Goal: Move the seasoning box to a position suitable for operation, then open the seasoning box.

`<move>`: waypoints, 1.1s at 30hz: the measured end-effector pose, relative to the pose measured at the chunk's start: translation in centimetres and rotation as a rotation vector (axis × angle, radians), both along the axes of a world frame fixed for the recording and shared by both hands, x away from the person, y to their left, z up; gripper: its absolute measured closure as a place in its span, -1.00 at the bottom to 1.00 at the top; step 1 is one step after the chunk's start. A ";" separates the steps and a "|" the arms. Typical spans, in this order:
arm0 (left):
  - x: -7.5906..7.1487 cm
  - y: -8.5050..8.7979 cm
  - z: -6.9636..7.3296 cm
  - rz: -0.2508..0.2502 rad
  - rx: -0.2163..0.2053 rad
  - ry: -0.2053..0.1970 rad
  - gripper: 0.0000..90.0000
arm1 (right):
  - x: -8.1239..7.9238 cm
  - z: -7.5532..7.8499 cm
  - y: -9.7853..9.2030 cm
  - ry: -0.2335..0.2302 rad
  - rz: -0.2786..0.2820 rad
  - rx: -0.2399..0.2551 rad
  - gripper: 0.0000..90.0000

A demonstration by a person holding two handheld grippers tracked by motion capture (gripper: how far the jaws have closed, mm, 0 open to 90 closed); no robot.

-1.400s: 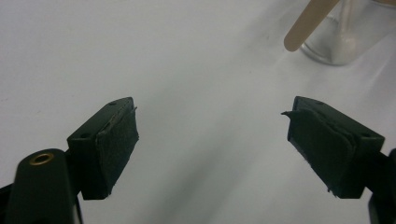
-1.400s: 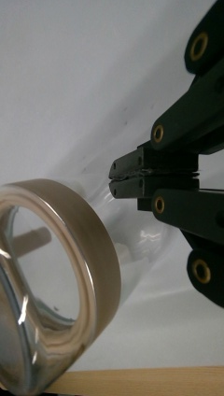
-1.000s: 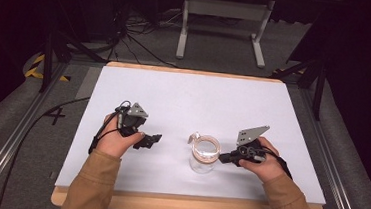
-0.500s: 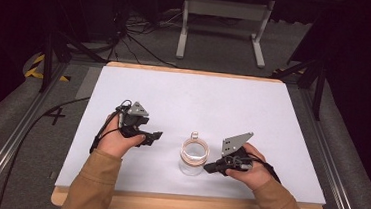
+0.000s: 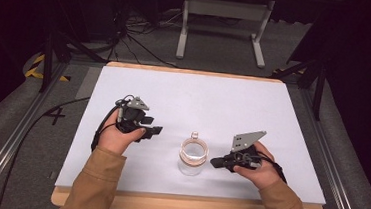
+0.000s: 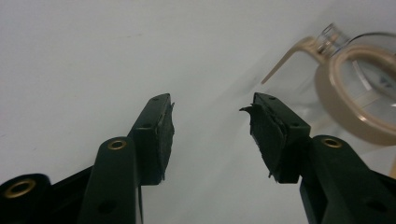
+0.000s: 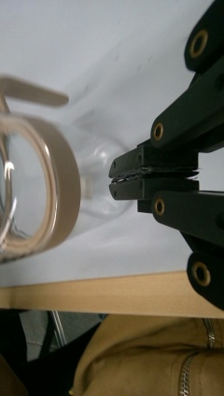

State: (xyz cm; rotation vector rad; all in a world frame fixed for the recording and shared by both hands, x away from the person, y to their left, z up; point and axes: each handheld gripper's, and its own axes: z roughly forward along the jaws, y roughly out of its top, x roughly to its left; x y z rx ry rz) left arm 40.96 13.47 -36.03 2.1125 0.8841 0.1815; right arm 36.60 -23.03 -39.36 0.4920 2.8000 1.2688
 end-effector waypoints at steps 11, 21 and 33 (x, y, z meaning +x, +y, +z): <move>0.7 -1.6 0.7 0.011 -0.055 -0.072 0.29 | -0.5 0.7 -3.0 -0.027 -0.112 0.035 0.98; 0.8 -4.6 2.0 -0.244 -0.145 -0.109 0.57 | -1.4 0.0 -4.1 -0.022 -0.156 0.039 0.97; 2.5 -7.0 -0.1 -0.318 -0.239 0.019 0.74 | -2.4 -1.2 -3.5 -0.005 -0.160 0.029 0.97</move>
